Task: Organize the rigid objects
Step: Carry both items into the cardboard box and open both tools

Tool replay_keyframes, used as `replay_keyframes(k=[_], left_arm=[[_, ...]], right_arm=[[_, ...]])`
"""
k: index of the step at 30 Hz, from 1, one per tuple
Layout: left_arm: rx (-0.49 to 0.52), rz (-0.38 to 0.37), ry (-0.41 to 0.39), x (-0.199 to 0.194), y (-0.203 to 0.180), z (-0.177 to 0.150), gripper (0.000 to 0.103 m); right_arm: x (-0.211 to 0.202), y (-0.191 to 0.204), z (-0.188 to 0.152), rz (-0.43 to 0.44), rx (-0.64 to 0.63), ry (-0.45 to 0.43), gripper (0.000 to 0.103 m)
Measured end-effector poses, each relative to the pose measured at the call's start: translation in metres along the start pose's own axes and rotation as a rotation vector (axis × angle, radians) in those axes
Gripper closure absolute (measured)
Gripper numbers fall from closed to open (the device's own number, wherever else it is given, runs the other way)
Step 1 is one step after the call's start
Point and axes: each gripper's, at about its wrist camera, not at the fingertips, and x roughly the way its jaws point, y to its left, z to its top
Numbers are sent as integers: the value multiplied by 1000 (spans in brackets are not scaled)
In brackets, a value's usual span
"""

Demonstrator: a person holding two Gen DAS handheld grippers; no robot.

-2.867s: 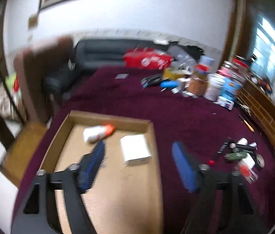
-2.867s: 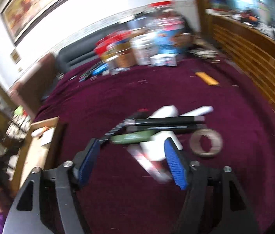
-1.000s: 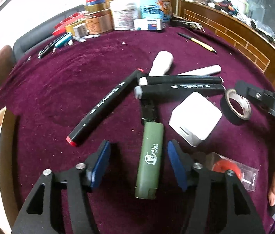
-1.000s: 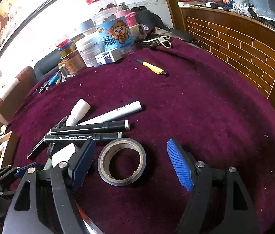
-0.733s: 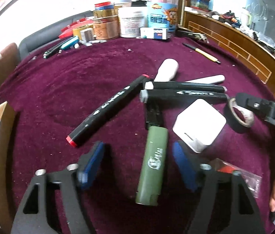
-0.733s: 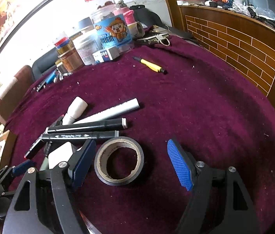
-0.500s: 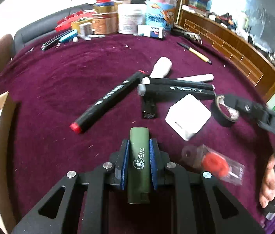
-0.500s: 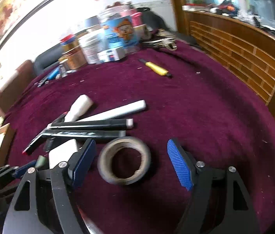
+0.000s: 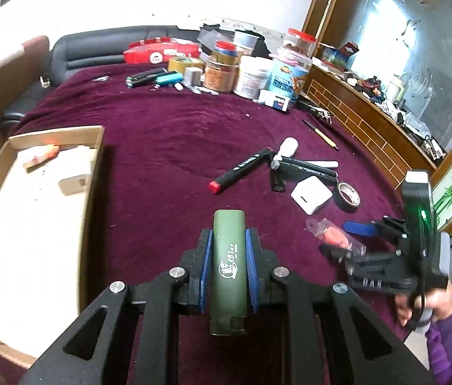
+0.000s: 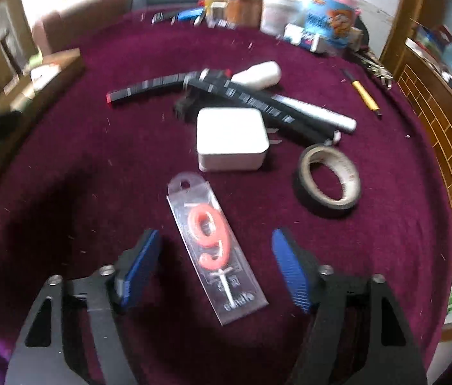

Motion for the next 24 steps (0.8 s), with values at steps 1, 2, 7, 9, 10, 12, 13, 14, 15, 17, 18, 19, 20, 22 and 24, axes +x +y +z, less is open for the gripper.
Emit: replay_keyframes(k=[1,2,7,9,10,12,13,14,15,17,18,19,20,22,24], left_arm=[[-1,5,-5,-5,4,-2,86],[-2,16,-15,-10,9,-4,86],[-24,63,-71,-35,34,-10,86],[-49,74,-87,-43,47,-11,86],[-62,85,-99,-49,55,-11,86],[-75,103,-111,-55,67,-11,86],[-80,115,-118,-58,74,-11,86],[-85,130,-126,-62,82,-9,86],[-92,150,-133,-65,91,-8,86],[-99,187,-141,-69,106,-4,86],[-101,213,-144,-69,115,-1,86],[-104,235,-146,-70,122,2,86],[-110,262,-145,-69,133,7,86],[-129,288,-132,-66,151,15,86],[-166,305,-106,-57,171,24,86]], right_arm=[[0,-1,2,10,8,7,42],[0,-1,3,19,16,9,51],[-7,16,2,-29,-22,21,78],[-10,19,3,-29,-17,10,78],[-13,19,3,-18,-3,-1,78],[-24,19,5,17,36,-31,78],[-29,19,7,43,59,-48,78],[-33,18,11,70,78,-62,78],[-39,19,15,101,98,-76,78],[-49,25,24,154,123,-96,78],[-54,31,31,180,125,-107,78],[-59,39,39,202,123,-115,78],[-62,47,47,228,119,-119,78],[-67,67,65,294,108,-120,78],[-67,89,85,369,106,-114,78]])
